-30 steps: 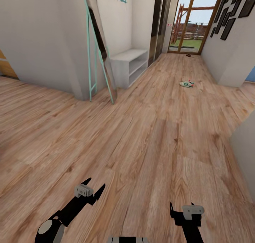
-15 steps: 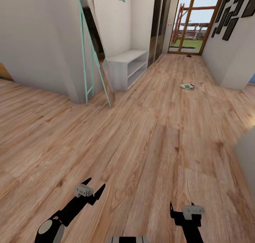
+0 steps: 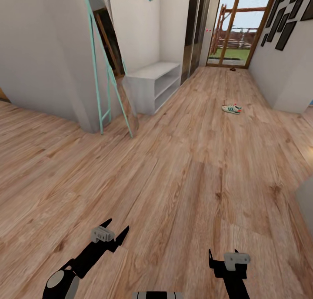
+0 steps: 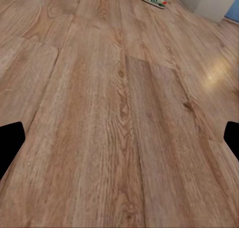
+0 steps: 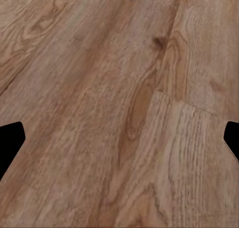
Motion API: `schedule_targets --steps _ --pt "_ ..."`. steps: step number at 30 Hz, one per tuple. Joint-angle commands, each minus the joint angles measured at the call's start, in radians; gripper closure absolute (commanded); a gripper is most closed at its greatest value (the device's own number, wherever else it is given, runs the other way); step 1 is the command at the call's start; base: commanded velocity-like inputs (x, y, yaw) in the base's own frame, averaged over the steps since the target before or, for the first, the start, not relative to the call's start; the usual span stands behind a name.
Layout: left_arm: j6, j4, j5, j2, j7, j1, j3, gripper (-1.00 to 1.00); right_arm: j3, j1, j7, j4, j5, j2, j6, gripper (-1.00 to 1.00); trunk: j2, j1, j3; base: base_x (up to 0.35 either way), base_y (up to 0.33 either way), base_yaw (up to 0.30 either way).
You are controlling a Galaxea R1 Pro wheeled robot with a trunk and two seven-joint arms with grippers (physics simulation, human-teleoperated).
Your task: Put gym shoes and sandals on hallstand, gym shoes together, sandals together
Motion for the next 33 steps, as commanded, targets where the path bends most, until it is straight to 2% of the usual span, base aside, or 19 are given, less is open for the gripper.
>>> schedule_targets --steps 1,33 --pt "0.000 0.000 0.000 0.000 0.000 0.000 0.000 -1.00 0.000 0.000 0.000 0.000 0.000 0.000 0.000 -1.00 0.000 0.000 0.000 0.320 -0.088 0.000" --pt "0.000 0.000 0.000 0.000 0.000 0.000 -0.001 -1.00 0.000 0.001 0.000 0.000 0.004 0.000 0.000 -1.00 0.000 0.000 0.000 0.320 -0.128 0.000"
